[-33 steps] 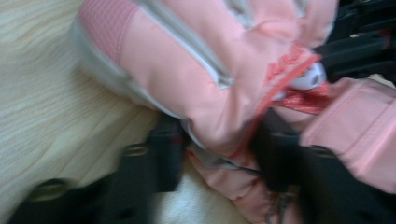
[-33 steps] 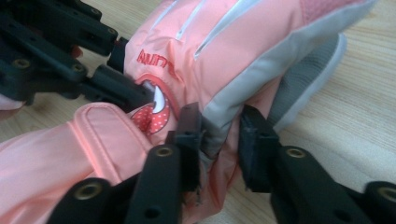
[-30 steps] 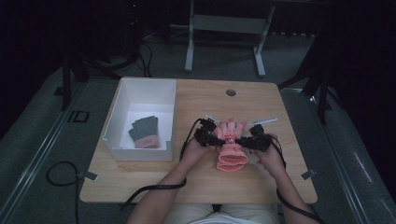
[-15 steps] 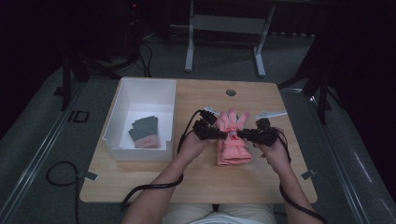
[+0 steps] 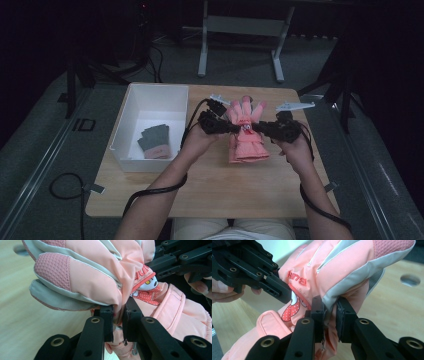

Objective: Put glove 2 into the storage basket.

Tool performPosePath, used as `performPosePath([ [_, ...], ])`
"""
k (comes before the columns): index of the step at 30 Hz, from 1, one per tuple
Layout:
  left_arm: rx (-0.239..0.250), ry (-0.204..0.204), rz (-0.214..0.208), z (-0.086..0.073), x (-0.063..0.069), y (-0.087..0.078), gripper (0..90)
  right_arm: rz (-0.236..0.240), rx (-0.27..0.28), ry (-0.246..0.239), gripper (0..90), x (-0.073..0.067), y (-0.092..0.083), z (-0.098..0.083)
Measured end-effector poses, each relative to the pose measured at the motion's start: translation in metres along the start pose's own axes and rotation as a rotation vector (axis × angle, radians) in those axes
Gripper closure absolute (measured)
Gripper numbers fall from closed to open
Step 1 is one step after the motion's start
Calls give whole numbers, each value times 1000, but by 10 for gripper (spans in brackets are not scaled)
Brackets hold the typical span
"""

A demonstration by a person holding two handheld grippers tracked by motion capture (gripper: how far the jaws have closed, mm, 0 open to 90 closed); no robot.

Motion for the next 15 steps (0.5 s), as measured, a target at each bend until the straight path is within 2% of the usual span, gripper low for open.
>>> performPosePath([
  [6,17,21,40,12,-3,-35,803,5,34,-31,781,-14,-8,32],
  [15,1,8,93,11,-17,-83,803,30,49,-76,781,-39,1,73],
])
Point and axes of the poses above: each handheld gripper's, and its own axes: y roughly forward along the jaws, z roughly out of its top, x roughly to its right, the point moved 5 cm from there along y, roughly forward along the jaws, and after that the axes turned 10 degrees about -x, right-handed, at the moved point
